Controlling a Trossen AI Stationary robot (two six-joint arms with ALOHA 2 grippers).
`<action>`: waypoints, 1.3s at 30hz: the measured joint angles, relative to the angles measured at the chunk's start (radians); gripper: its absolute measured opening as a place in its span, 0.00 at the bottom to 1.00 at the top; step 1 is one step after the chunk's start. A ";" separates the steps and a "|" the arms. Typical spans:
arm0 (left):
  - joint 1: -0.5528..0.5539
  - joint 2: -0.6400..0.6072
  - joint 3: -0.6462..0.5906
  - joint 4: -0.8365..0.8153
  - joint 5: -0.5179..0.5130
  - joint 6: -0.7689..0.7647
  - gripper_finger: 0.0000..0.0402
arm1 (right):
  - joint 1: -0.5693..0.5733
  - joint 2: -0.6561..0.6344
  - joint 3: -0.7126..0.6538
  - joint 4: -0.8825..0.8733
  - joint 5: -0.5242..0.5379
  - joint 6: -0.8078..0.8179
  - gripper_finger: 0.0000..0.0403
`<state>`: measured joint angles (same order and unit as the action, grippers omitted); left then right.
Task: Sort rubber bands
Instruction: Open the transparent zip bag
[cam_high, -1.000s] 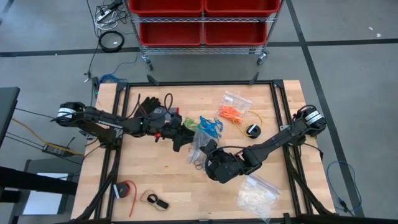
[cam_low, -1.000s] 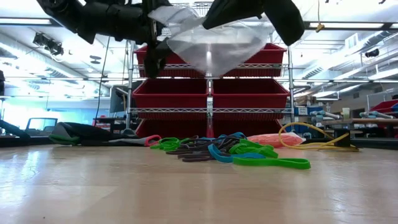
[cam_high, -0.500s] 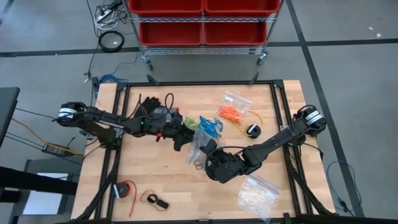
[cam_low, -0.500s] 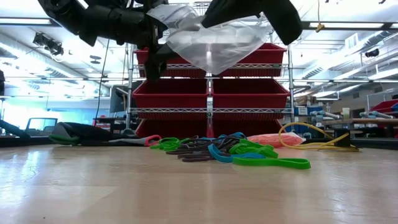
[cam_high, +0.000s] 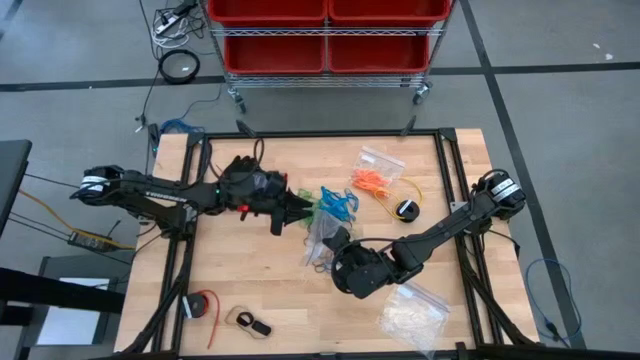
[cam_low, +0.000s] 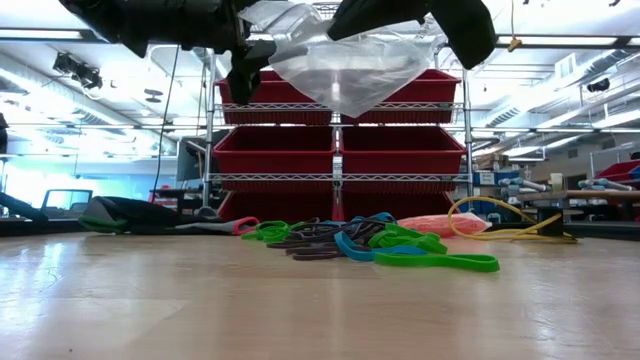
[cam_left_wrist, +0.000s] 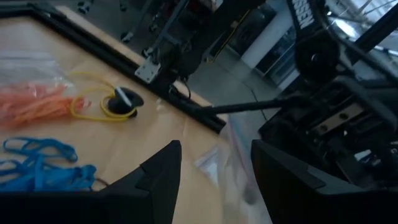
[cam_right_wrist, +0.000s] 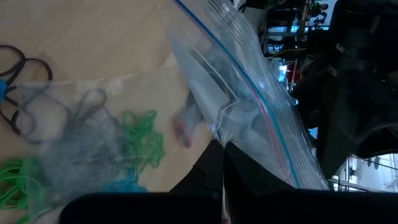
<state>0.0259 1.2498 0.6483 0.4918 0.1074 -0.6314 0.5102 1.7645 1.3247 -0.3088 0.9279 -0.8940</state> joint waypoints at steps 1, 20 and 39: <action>-0.001 -0.001 0.000 -0.016 0.000 0.001 0.50 | 0.000 0.000 0.000 0.000 0.000 0.000 0.00; -0.059 0.000 0.000 0.025 0.112 0.044 0.50 | 0.004 0.000 0.000 0.000 0.119 0.060 0.00; -0.121 0.000 0.000 -0.045 0.035 0.086 0.50 | -0.025 0.000 0.000 -0.001 0.114 0.072 0.00</action>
<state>-0.0949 1.2495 0.6483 0.4464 0.1425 -0.5454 0.4848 1.7645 1.3247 -0.3099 1.0415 -0.8219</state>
